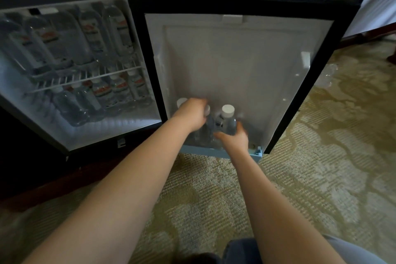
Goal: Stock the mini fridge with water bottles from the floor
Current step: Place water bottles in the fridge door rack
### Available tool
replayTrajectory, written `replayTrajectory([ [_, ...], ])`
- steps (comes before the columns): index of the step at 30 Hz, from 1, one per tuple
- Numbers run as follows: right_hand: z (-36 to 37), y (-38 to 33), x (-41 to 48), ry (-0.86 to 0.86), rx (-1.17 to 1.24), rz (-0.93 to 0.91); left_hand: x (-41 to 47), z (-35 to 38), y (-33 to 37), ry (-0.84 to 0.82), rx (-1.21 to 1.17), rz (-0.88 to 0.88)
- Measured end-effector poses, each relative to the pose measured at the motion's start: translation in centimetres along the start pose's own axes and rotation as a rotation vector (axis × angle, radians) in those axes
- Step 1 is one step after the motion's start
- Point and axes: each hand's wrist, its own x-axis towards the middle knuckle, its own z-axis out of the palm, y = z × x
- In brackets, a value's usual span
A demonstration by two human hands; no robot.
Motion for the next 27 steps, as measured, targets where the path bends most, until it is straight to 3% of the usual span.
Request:
replayTrajectory([
  [7, 0.3, 0.6, 0.4, 0.036, 0.043, 0.051, 0.8, 0.6, 0.5, 0.055, -0.044, -0.095],
  [13, 0.9, 0.1, 0.1, 0.019, 0.063, 0.087, -0.2, -0.1, 0.0, 0.052, -0.05, -0.034],
  [19, 0.8, -0.1, -3.0, 0.137, 0.071, 0.126, -4.2, -1.5, -1.3, 0.161, -0.109, -0.085],
  [22, 0.4, -0.9, -5.6, 0.211, 0.022, 0.1, -7.3, -1.8, -2.4, 0.105, -0.132, -0.152],
  [27, 1.0, -3.9, -10.9, -0.021, -0.088, 0.025, -13.0, -3.1, -4.6, -0.059, -0.181, -0.246],
])
